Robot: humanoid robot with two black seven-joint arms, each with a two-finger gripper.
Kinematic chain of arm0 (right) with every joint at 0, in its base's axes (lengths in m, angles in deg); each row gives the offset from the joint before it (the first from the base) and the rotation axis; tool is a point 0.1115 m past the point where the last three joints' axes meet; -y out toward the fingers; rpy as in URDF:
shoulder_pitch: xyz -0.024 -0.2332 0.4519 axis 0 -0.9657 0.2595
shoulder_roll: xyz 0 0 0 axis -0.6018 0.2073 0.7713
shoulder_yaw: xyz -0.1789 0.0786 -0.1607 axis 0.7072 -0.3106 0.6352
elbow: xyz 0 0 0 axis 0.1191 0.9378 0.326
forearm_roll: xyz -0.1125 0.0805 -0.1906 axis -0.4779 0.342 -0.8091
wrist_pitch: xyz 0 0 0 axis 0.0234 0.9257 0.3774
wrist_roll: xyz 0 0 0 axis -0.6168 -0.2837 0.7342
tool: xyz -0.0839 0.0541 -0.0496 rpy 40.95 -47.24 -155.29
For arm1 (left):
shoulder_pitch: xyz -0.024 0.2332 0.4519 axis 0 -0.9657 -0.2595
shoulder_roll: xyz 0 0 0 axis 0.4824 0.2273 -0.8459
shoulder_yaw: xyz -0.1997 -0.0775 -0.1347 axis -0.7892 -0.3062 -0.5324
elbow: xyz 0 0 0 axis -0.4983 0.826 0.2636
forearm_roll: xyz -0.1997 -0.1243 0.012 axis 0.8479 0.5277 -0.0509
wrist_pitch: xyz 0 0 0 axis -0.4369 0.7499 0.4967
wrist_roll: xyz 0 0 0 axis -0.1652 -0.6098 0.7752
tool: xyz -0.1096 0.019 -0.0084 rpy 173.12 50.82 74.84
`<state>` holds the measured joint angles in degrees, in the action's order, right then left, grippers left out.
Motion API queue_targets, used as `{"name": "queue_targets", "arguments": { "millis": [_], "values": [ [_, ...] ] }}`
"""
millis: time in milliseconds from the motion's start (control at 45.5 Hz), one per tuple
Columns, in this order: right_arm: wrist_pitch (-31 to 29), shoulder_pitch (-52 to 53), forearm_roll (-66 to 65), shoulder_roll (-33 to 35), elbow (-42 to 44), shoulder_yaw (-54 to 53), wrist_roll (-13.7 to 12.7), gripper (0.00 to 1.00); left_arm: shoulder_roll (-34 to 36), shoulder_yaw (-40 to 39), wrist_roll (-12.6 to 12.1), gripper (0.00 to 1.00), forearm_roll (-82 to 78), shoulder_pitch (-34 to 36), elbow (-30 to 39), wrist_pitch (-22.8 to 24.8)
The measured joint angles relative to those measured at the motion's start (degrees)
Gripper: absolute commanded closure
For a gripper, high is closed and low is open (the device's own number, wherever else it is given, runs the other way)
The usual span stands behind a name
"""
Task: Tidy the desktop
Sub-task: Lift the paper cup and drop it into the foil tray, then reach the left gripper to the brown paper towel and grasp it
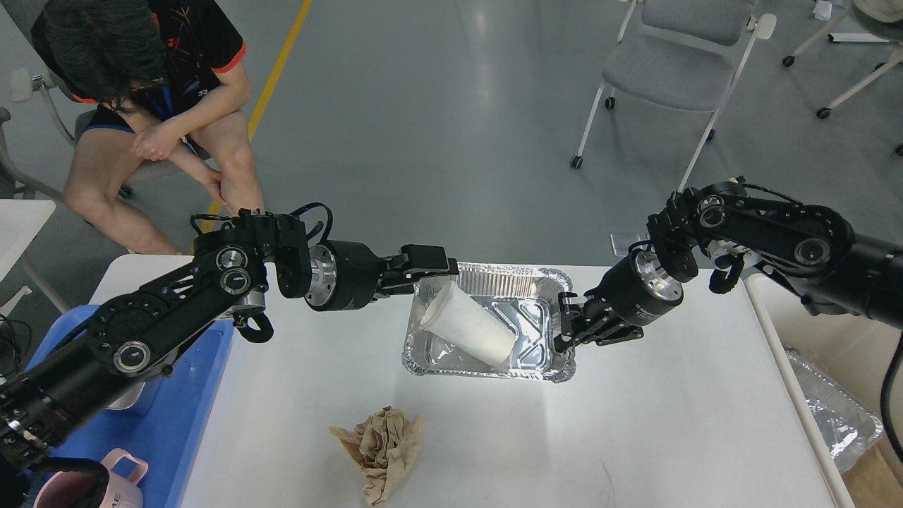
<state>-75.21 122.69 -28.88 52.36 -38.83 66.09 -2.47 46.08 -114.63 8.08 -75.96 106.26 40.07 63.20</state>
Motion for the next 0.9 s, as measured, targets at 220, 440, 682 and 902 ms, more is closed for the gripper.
{"name": "queue_targets", "arguments": {
  "millis": [220,440,682,902],
  "values": [
    [0.0,-0.2,0.0,0.0,0.0,0.0,0.0,1.00,12.0,-0.9,0.4,0.03,0.9,-1.7,13.0,0.0],
    [0.0,-0.3,0.0,0.0,0.0,0.0,0.0,1.00,28.5,-4.6,1.5,0.03,7.6,-8.0,20.8,0.9],
    [0.1,-0.6,0.0,-0.1,0.0,0.0,0.0,1.00,45.5,-6.0,4.5,0.03,18.3,-9.4,21.7,3.5],
    [0.1,-0.8,-0.1,-0.1,0.0,0.0,0.0,1.00,52.8,-6.3,5.5,0.03,22.2,-9.5,21.7,4.7]
  ]
}}
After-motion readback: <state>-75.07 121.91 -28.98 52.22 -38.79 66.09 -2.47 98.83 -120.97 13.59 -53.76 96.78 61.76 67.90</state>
